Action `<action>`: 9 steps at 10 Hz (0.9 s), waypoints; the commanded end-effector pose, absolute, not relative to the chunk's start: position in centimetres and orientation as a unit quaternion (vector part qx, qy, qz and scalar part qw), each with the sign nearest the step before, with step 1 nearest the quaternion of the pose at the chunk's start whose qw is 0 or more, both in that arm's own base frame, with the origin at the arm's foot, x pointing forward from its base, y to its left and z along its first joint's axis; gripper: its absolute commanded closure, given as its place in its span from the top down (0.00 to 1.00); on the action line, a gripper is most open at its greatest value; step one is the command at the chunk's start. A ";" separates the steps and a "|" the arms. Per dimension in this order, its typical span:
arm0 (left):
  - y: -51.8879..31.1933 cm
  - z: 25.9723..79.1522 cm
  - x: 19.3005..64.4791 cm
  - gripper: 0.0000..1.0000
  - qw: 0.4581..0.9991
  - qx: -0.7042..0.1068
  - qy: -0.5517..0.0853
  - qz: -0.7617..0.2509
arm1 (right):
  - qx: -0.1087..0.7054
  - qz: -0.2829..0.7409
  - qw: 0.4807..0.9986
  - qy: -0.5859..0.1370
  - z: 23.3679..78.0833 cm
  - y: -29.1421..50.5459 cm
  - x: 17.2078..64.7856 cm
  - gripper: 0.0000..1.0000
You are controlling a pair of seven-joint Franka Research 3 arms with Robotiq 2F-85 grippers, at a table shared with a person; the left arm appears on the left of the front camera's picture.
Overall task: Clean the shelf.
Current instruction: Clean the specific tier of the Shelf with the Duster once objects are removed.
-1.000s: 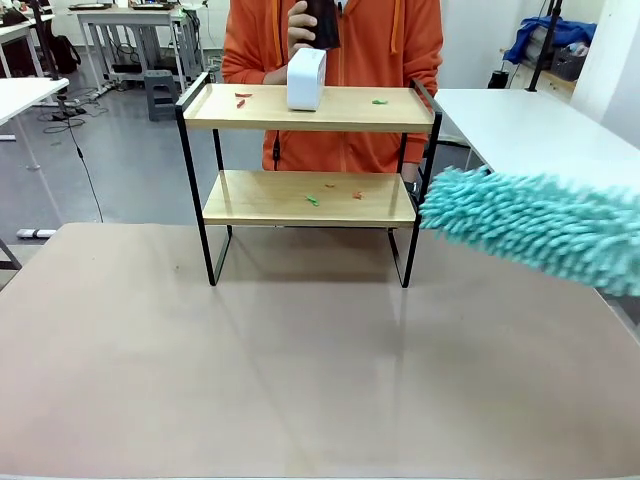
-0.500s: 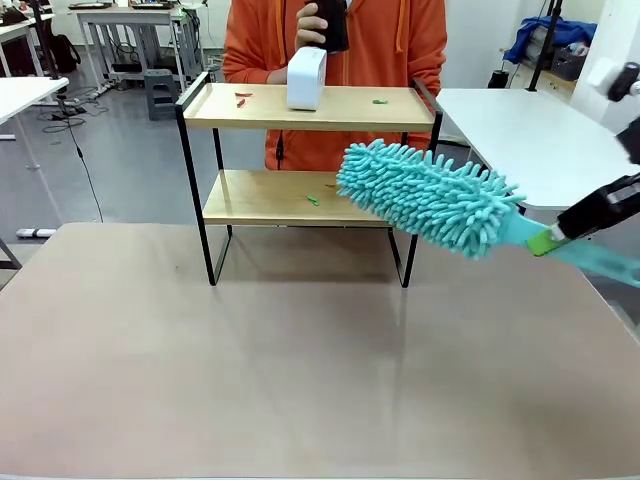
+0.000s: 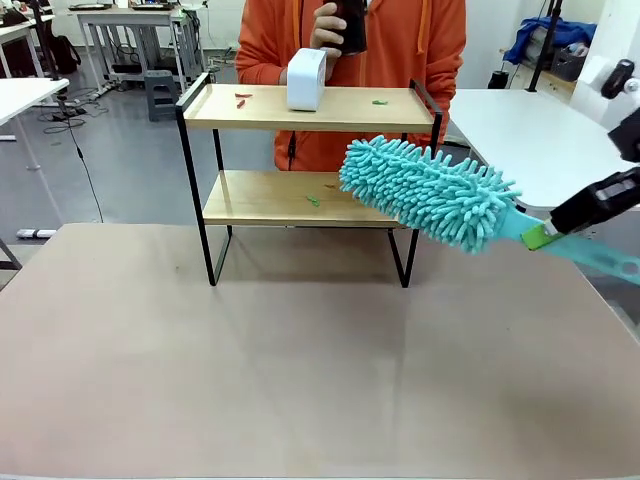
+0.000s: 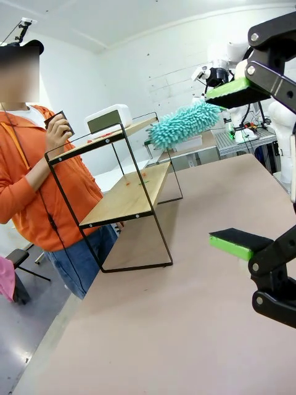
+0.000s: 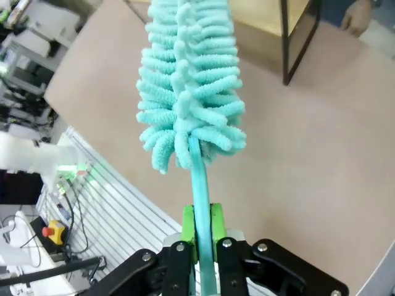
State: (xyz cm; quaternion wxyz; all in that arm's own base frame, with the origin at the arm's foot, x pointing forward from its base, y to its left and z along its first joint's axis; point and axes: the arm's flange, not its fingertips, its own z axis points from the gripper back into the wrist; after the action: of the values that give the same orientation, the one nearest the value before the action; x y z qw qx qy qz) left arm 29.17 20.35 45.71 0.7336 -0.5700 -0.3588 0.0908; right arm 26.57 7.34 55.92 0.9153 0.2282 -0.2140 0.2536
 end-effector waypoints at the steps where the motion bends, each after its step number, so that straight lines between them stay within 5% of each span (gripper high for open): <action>1: 20.2 45.8 29.3 1.00 0.725 -0.573 -0.371 0.085 | 0.214 0.219 0.922 -0.235 54.9 9.5 29.8 0.12; 9: 20.2 45.8 29.3 1.00 0.725 -0.573 -0.371 0.085 | 0.159 0.147 0.940 -0.263 50.3 15.0 37.2 0.12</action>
State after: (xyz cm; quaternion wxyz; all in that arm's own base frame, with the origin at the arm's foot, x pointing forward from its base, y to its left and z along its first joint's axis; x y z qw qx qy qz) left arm 29.17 20.35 45.71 0.7334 -0.5701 -0.3591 0.0903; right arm 36.16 13.80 50.42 0.9351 0.1673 -0.2666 0.1629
